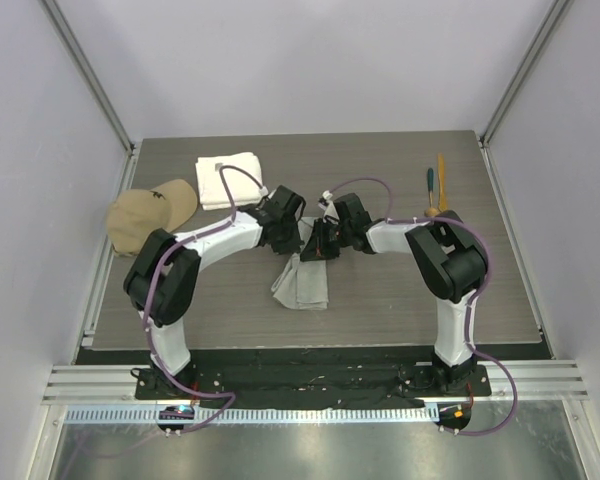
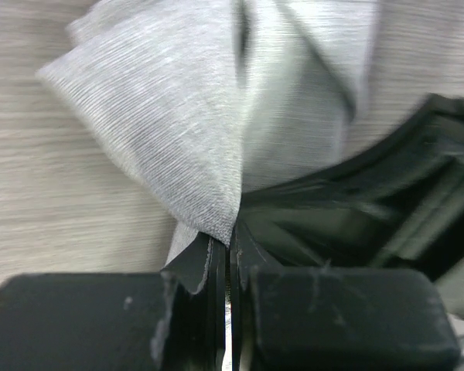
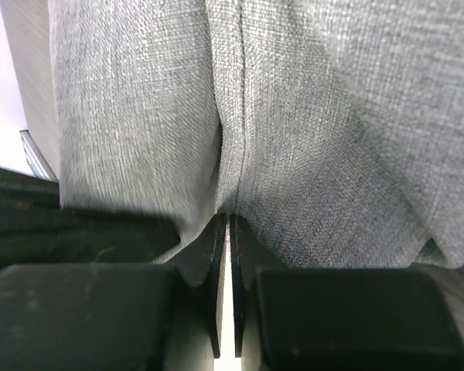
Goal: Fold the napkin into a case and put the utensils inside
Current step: Rotate the 2/3-rectangle-folded napkin at the center of the board, then pick up the 2/3-rectangle-folded napkin at the center of the board.
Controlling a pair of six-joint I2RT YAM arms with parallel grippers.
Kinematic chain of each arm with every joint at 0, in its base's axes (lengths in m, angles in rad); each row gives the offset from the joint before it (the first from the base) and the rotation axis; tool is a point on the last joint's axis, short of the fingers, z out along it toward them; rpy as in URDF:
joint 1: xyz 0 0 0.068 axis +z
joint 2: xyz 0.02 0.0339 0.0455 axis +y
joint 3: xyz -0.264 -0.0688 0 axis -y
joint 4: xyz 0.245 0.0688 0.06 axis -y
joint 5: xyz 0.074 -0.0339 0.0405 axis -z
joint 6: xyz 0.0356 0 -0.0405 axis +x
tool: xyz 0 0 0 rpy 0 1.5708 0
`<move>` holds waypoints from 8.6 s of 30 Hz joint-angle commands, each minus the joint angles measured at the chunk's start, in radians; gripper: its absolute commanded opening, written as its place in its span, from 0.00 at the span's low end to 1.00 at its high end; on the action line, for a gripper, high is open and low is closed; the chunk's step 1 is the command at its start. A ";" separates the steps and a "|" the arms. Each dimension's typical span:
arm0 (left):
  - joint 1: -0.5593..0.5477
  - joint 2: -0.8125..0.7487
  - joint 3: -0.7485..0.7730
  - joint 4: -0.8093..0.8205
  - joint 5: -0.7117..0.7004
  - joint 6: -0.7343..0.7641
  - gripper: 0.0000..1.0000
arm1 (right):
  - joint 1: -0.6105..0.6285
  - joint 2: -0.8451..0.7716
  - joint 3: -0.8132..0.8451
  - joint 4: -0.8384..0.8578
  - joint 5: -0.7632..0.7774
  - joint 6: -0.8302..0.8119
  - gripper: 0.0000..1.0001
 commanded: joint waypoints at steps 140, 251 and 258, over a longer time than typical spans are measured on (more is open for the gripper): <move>0.245 -0.228 -0.315 0.255 0.283 0.097 0.55 | -0.060 0.122 0.396 -0.420 0.097 -0.243 0.01; 0.399 -0.960 -0.350 -0.324 -0.302 -0.130 0.63 | 0.422 0.248 0.684 -0.609 0.717 -0.528 0.61; 0.399 -0.949 -0.367 -0.314 -0.287 -0.126 0.63 | 0.423 0.314 0.681 -0.638 0.710 -0.491 0.55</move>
